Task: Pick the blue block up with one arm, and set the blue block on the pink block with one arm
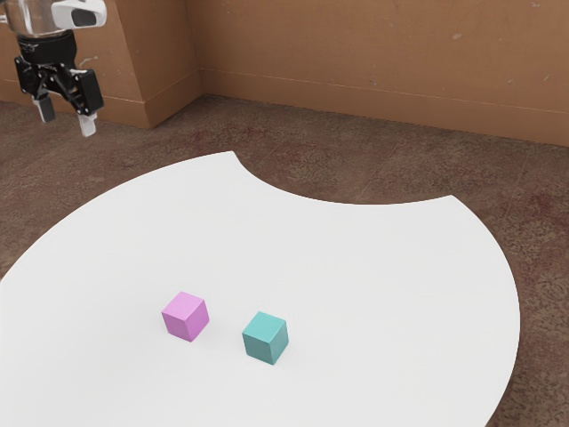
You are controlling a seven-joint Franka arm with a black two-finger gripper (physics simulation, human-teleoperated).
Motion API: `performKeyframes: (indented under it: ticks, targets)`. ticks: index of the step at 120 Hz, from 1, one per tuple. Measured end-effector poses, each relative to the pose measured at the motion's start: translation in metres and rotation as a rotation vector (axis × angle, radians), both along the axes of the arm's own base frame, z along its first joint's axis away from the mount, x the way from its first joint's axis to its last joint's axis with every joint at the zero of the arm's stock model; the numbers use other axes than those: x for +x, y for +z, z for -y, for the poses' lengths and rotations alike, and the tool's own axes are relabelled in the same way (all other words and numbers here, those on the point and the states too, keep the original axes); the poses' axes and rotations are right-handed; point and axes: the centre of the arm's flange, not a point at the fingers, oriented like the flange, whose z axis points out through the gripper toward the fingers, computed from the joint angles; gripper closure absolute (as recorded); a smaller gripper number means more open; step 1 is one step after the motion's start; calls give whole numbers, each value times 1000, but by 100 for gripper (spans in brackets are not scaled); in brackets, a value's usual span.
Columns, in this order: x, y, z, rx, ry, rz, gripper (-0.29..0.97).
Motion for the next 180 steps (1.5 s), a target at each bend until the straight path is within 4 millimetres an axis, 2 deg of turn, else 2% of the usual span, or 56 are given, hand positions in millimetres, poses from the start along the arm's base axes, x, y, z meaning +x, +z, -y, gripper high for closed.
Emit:
performKeyframes:
  ticks: [16,18,20,23,25,27,30,33,44,48,55,63,79,97,105,121,134,145,151,155,159,173,180]
  targets:
    - [0,2,0,1,-5,7,0]
    - [-3,19,1,6,-7,40,0]
    - [-9,54,7,15,-16,111,0]
    - [-19,90,22,19,-39,186,0]
    - [-23,104,31,18,-53,214,0]
    - [-24,106,39,13,-66,217,0]
    - [-18,92,50,4,-83,191,0]
    - [-12,69,57,-6,-93,152,0]
    - [10,-60,62,-49,-82,-26,0]
    - [12,-98,58,-69,-63,-61,0]
    - [16,-145,54,-90,-33,-86,0]
    - [29,-182,52,-94,-4,-85,0]
    - [52,-221,63,-116,25,-12,0]
    - [57,-262,82,-193,77,121,0]
    - [61,-264,102,-226,78,187,0]
    - [69,-276,157,-263,39,240,0]
    - [63,-284,197,-278,-7,211,0]
    - [54,-301,229,-261,-62,150,0]
    - [50,-311,239,-246,-83,120,0]
    - [50,-317,238,-233,-86,103,0]
    - [52,-323,229,-219,-75,91,0]
    - [65,-340,164,-186,43,63,0]
    - [66,-346,150,-178,68,51,0]
